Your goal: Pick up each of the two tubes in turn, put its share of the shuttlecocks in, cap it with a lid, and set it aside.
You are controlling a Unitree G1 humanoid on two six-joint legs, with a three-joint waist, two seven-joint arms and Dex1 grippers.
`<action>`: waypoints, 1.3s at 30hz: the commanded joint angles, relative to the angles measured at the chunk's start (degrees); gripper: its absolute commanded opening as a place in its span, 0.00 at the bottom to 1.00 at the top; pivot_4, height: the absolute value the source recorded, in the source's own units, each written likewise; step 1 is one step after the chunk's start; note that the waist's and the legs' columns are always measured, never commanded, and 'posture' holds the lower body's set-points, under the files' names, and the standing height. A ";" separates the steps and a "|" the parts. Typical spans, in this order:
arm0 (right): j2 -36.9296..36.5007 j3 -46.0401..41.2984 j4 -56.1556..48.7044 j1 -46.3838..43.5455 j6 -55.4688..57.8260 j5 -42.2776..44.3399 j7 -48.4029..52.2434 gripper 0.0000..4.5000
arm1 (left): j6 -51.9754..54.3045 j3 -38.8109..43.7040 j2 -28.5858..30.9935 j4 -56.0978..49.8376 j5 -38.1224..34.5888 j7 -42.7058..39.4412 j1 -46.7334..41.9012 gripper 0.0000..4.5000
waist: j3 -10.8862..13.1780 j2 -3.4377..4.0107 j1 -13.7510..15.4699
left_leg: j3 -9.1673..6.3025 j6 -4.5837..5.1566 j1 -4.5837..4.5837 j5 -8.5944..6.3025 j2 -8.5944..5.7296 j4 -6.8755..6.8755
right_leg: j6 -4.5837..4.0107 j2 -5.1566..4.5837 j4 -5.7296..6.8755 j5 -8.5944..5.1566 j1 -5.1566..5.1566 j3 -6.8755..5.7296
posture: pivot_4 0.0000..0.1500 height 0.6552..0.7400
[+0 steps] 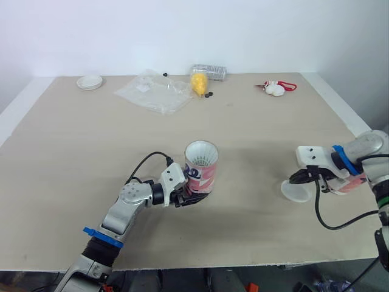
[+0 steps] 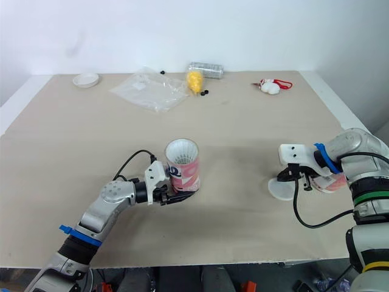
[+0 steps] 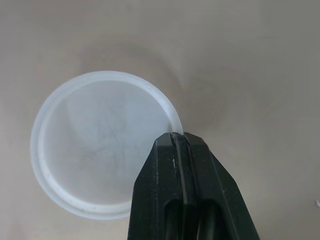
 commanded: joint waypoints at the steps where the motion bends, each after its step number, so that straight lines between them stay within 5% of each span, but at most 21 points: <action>1: -0.78 -2.86 -6.91 0.32 4.42 5.20 2.90 0.01 | 1.19 -0.79 0.46 0.94 0.28 -0.29 0.33 0.66 | 0.00 0.01 0.00 | 0.03 0.00 0.01 0.00 0.00 0.00 | 0.06 0.00 0.00 0.03 0.00 0.03 | 1.00 1.00; 10: -4.02 -6.74 -26.32 0.94 13.19 15.24 2.90 0.01 | 1.78 -0.89 0.03 3.55 0.41 -0.35 -1.02 0.66 | 0.00 0.01 0.05 | 0.09 0.00 0.00 0.00 -0.01 0.01 | -0.02 -0.01 0.00 -0.04 -0.02 0.09 | 1.00 1.00; 15: -2.03 -5.74 -31.33 -9.39 18.60 19.47 3.08 0.01 | 0.39 -0.84 -1.11 6.72 0.21 -0.75 -1.46 0.66 | 0.00 0.06 0.02 | 0.17 0.00 0.02 0.00 -0.01 0.05 | -0.04 -0.05 0.00 0.02 -0.05 0.11 | 1.00 1.00; 27: 8.58 5.26 -29.47 -29.28 21.79 26.11 3.08 0.01 | -4.22 -1.68 -0.89 10.69 2.35 -1.75 -1.95 0.66 | -0.08 -0.07 0.15 | 0.31 -0.01 -0.16 0.00 -0.03 0.02 | -0.07 -0.20 -0.04 0.01 -0.30 0.08 | 1.00 1.00; 39: 15.56 10.98 -27.16 -31.50 14.61 25.58 3.08 0.01 | -3.14 -1.10 -0.57 9.82 2.08 -1.14 -1.21 0.66 | -0.10 -0.09 0.15 | 0.19 0.01 -0.21 0.01 -0.01 0.01 | -0.08 -0.15 -0.02 0.03 -0.30 0.00 | 1.00 1.00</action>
